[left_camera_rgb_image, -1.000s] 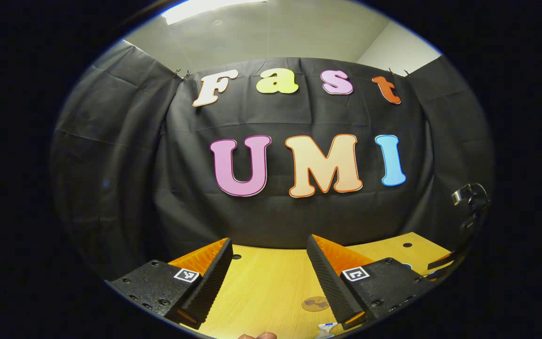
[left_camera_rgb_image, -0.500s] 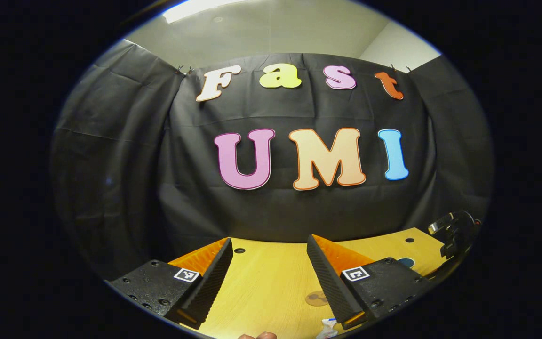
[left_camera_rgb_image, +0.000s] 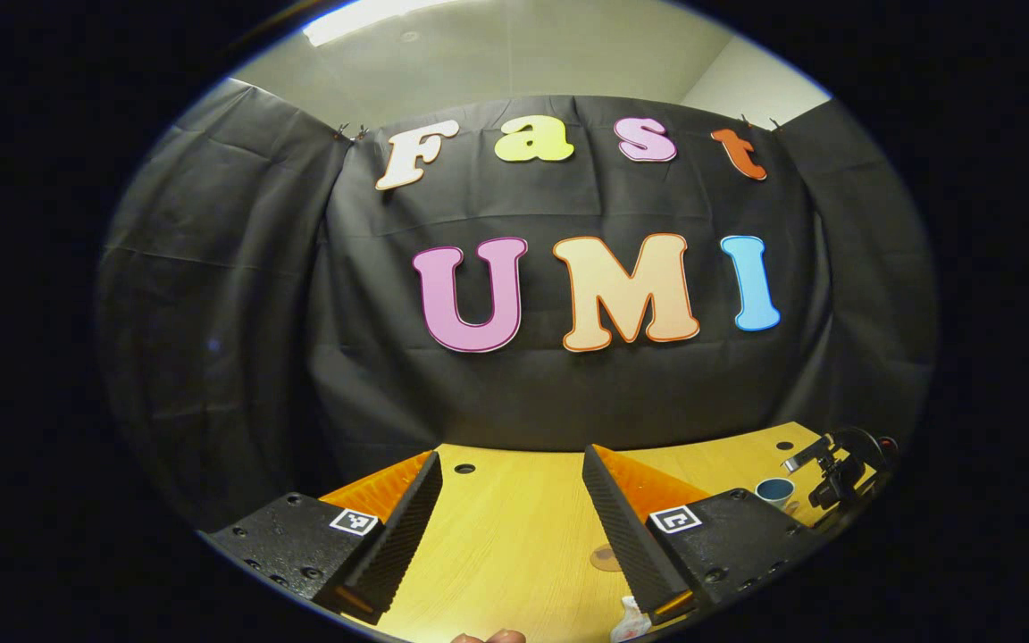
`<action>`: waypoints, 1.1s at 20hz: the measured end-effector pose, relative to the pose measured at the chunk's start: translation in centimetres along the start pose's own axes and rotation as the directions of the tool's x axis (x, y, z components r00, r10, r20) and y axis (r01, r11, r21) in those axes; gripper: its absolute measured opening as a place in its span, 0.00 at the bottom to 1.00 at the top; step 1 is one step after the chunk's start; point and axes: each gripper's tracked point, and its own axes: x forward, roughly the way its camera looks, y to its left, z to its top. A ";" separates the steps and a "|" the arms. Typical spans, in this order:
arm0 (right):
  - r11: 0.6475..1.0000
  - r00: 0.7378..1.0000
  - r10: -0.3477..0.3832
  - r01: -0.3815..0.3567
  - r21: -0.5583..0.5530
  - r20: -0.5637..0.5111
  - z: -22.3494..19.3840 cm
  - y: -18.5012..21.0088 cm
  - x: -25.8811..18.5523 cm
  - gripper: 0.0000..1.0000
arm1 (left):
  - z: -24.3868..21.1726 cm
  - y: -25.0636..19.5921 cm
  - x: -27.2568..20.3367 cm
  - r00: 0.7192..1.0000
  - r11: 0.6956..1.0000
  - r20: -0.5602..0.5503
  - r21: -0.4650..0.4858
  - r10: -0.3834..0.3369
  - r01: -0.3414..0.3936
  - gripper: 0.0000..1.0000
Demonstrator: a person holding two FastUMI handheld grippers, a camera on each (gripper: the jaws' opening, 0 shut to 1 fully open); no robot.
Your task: Put the toothbrush and toothpaste on the desktop into the cup, then pick up the cup and place it on the coaster on the desktop.
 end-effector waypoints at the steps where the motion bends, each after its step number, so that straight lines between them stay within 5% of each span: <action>1: 1.000 1.000 -0.001 0.001 -0.002 -0.009 0.0 0.0 0.1 0.89 | -0.2 0.1 -0.1 1.000 1.000 -0.004 -0.002 0.002 -0.002 0.94; 4: 1.000 1.000 0.009 -0.009 -0.004 -0.030 -0.2 0.1 0.6 0.89 | -0.5 0.3 -0.1 1.000 1.000 -0.015 -0.007 0.009 -0.009 0.94; 8: 1.000 0.997 0.028 -0.028 0.001 -0.069 -0.5 0.3 1.1 0.72 | -1.0 0.1 0.0 1.000 1.000 -0.027 -0.002 0.006 -0.006 0.94; 9: 1.000 0.997 0.026 -0.026 -0.004 -0.074 -0.3 0.2 0.9 0.60 | -1.3 -0.1 0.1 1.000 1.000 -0.032 0.000 0.000 0.000 0.94; 12: 0.999 0.996 0.031 -0.031 -0.007 -0.085 -0.4 0.2 1.2 0.46 | -2.0 -0.9 0.4 0.999 1.000 -0.050 0.004 -0.019 0.019 0.94; 13: 0.999 0.996 0.033 -0.034 -0.001 -0.085 -0.3 0.2 1.2 0.23 | -2.3 -1.2 0.5 0.998 1.000 -0.059 0.005 -0.027 0.028 0.94; 15: 0.999 0.995 0.042 -0.041 0.008 -0.089 -0.3 0.2 1.1 0.14 | -3.2 -1.8 0.6 0.996 0.999 -0.081 0.007 -0.045 0.046 0.94; 22: 0.999 0.995 0.045 -0.045 0.006 -0.087 -0.3 0.2 1.2 0.14 | -8.5 -5.4 0.5 0.960 0.987 -0.229 -0.005 -0.160 0.163 0.94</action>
